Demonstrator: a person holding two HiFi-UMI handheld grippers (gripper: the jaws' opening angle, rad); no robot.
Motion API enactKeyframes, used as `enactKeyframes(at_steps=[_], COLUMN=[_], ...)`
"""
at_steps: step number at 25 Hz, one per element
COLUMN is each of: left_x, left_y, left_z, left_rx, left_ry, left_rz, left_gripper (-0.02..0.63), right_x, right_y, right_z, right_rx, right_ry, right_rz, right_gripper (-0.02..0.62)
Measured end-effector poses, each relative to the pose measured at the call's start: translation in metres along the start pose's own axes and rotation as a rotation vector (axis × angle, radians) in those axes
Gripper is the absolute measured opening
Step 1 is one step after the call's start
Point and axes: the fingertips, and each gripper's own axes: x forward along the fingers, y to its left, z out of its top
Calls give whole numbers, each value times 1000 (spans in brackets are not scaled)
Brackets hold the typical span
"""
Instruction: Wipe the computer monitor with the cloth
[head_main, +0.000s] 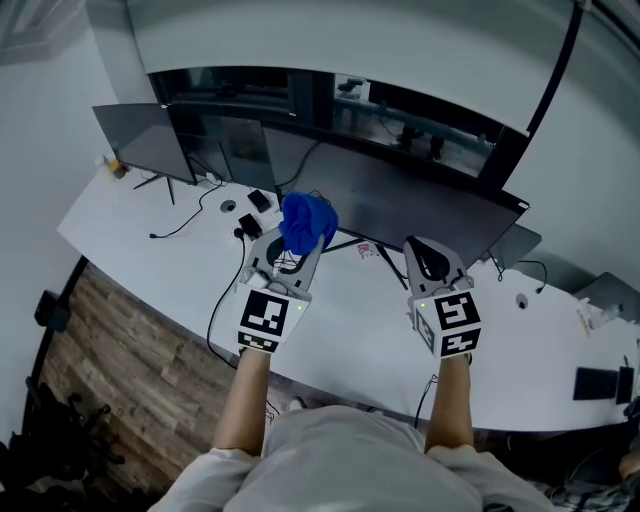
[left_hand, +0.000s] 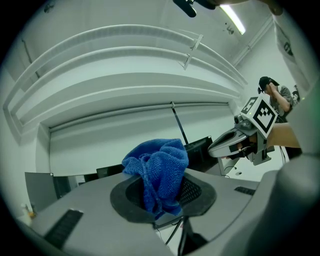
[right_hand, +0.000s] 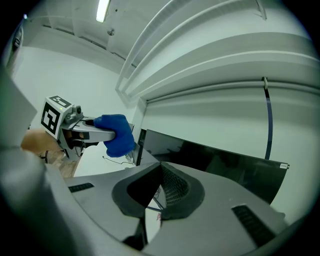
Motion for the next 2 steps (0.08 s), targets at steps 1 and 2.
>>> enactKeyframes(at_steps=[1,2], left_x=[0,1], left_y=[1,2], left_z=[-2,-4], left_rx=[-1,-2], left_ry=[3,5], left_rz=[0,0], left_gripper=[107,107], right_x=[2,3], right_y=[0,1], right_z=[-1,-2], right_rx=[0,0], right_ry=[3,5], right_rz=[1,2], right_gripper=[11,12])
